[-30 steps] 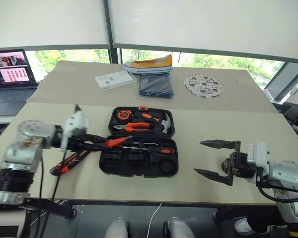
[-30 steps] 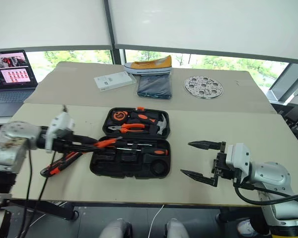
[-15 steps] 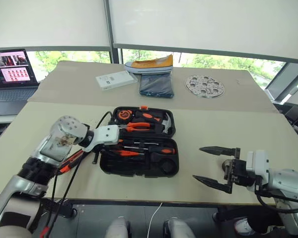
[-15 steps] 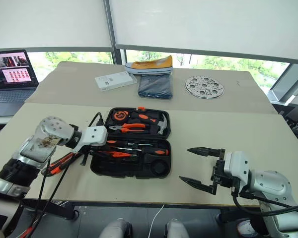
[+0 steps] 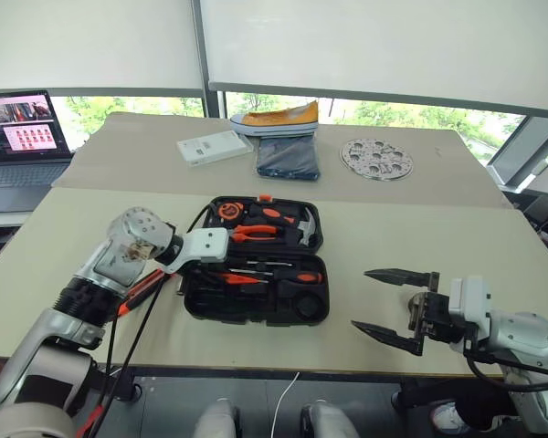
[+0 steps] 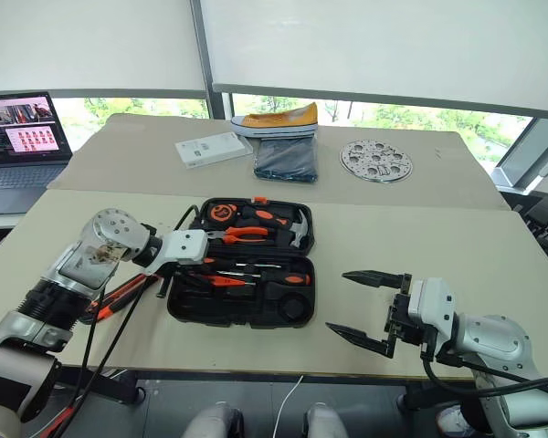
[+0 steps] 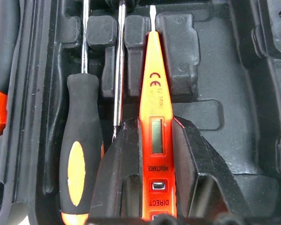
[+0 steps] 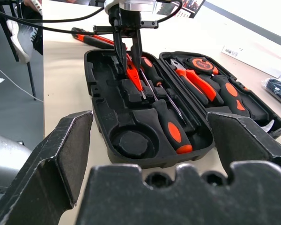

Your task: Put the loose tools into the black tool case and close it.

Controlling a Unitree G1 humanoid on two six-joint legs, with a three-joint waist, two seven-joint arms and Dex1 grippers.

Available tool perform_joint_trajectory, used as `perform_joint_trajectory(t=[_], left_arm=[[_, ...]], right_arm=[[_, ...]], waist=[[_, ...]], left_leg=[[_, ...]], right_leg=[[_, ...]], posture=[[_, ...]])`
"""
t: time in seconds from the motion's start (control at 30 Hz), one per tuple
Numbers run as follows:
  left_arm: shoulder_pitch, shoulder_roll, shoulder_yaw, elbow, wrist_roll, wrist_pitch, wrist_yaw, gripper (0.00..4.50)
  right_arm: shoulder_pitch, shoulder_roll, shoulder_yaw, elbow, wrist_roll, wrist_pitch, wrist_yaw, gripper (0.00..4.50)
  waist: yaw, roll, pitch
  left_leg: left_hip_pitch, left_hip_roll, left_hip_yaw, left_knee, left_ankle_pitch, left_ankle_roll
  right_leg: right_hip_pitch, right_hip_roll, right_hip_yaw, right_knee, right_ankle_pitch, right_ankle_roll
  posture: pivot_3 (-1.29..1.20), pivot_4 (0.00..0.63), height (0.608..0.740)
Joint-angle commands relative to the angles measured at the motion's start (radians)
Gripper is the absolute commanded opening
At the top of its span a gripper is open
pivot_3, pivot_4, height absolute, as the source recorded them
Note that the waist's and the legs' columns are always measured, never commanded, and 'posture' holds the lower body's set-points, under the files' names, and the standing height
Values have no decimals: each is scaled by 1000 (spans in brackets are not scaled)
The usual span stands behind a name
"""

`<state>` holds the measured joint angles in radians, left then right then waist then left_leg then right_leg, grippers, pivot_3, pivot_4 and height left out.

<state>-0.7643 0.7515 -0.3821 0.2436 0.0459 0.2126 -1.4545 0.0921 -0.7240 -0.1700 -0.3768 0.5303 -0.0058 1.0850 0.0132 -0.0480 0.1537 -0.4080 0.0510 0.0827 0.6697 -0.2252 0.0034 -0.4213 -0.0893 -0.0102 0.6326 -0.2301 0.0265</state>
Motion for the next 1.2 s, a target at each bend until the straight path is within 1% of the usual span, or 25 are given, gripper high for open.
perform_joint_trajectory(t=[0.03, 0.17, 0.33, 0.37, 0.43, 0.47, 0.5, 0.53, 0.6, 0.63, 0.8, 0.9, 0.97, 1.03, 1.1, 1.13, 1.17, 1.2], left_arm=[[-24, 2, -31, -2, 32, 3, -27, 450], [-26, 9, -49, 14, 71, 22, -17, 450], [-14, 4, -43, 57, 92, -50, 29, 450], [-13, 3, -41, 63, 92, -65, 34, 450], [-2, -14, -15, 67, 46, -66, 31, 450], [2, -21, -4, 68, 28, -75, 29, 951], [9, -29, 23, 53, -25, -71, -1, 1456], [13, -33, 41, 43, -59, -69, -23, 1670], [9, -28, 74, 25, -110, -54, -57, 2444], [2, -32, 92, 32, -126, -77, -57, 2795], [-7, -53, 154, 72, -176, -135, -29, 2795], [5, -94, 210, 135, -224, -151, 5, 2795], [15, -122, 246, 178, -253, -155, 24, 2285], [42, -143, 282, 201, -298, -186, 2, 1775], [85, -156, 315, 215, -322, -206, 15, 947], [106, -150, 314, 220, -312, -223, 14, 683], [121, -145, 311, 228, -298, -244, 17, 172], [134, -141, 308, 234, -290, -258, 15, 10]], right_arm=[[-14, 0, -7, -27, 5, -1, -4, 4500], [-18, 1, -4, -22, 4, -4, -3, 4500], [-26, 11, 1, -21, 0, -11, -10, 4500], [-26, 12, 1, -21, 0, -11, -10, 4500], [-28, 14, 4, -20, -2, -11, -11, 4500], [-27, 15, 5, -20, -3, -12, -12, 4500], [-27, 16, 6, -19, -3, -12, -11, 4500], [-27, 17, 6, -18, -4, -13, -10, 4500], [-25, 18, 5, -23, 16, 10, -10, 4500], [-31, 25, 1, -27, 35, 28, -23, 4500], [-42, 29, 6, -32, 36, 45, -23, 4500], [-41, 30, 10, -34, 34, 47, -24, 4500], [-37, 31, 10, -37, 32, 46, -25, 4500], [-33, 30, 9, -40, 32, 46, -27, 4500], [-25, 31, 9, -44, 32, 48, -30, 4500], [-22, 33, 10, -44, 30, 47, -31, 4500], [-20, 34, 11, -44, 29, 46, -32, 4500], [-20, 35, 11, -43, 28, 46, -34, 4500]], waist=[[0, 0, 0], [-1, 0, 0], [-1, 2, -1], [-1, 2, -1], [-1, 2, -1], [-1, 2, -1], [-1, 2, -1], [-1, 2, -1], [-1, 2, -1], [-1, 2, -1], [-1, 2, -1], [-1, 2, -1], [-1, 2, -1], [-1, 2, -1], [-3, 2, -1], [-5, 2, -1], [-6, 2, -1], [-6, 2, -1]], left_leg=[[0, 0, 0, 0, 0, 0], [0, 0, 0, 1, 0, 0], [2, 0, 0, 1, 0, 0], [2, 0, 0, 1, 0, 0], [2, 0, 0, 3, 0, 1], [2, 0, 0, 5, 0, 1], [2, 0, 0, 7, 0, 1], [2, 0, -1, 8, 0, 1], [1, 1, -1, 9, 0, 1], [1, 1, -1, 9, 0, 1], [-1, 0, -1, 9, 0, 1], [-1, 0, -1, 9, 0, 2], [-1, 0, -1, 9, 0, 2], [-1, 0, -1, 9, 0, 2], [-1, 0, -1, 9, 0, 2], [-1, 0, -1, 9, 0, 2], [-1, 0, -1, 9, 0, 2], [-1, 0, -1, 9, 0, 2]], right_leg=[[0, 0, 0, 0, 0, 0], [0, 0, 0, 0, 0, 0], [1, 0, 0, 2, 0, 0], [1, 0, 1, 2, 0, 0], [1, 0, 1, 4, 0, 0], [0, 0, 1, 7, -1, 0], [0, 0, 1, 9, -1, 0], [0, 0, 1, 9, -1, 0], [0, 0, 1, 9, 0, 0], [0, 0, 1, 10, 0, 0], [-1, 0, 1, 9, 0, 0], [-1, 0, 1, 9, 0, 0], [-1, -1, 1, 9, 0, 1], [-1, -1, 1, 9, 0, 1], [-1, -1, 1, 9, 0, 1], [-1, 0, 1, 9, 0, 1], [-1, 0, 1, 9, 0, 0], [-1, 0, 1, 9, 1, -1]], posture=[[0, 150, 740], [0, 150, 740], [0, 150, 740], [0, 150, 740], [0, 150, 740], [0, 150, 740], [0, 150, 740], [0, 150, 740], [0, 150, 740], [0, 150, 740], [0, 150, 740], [0, 150, 740], [0, 150, 740], [0, 150, 740], [0, 150, 740], [0, 150, 740], [0, 150, 740], [0, 150, 740]])
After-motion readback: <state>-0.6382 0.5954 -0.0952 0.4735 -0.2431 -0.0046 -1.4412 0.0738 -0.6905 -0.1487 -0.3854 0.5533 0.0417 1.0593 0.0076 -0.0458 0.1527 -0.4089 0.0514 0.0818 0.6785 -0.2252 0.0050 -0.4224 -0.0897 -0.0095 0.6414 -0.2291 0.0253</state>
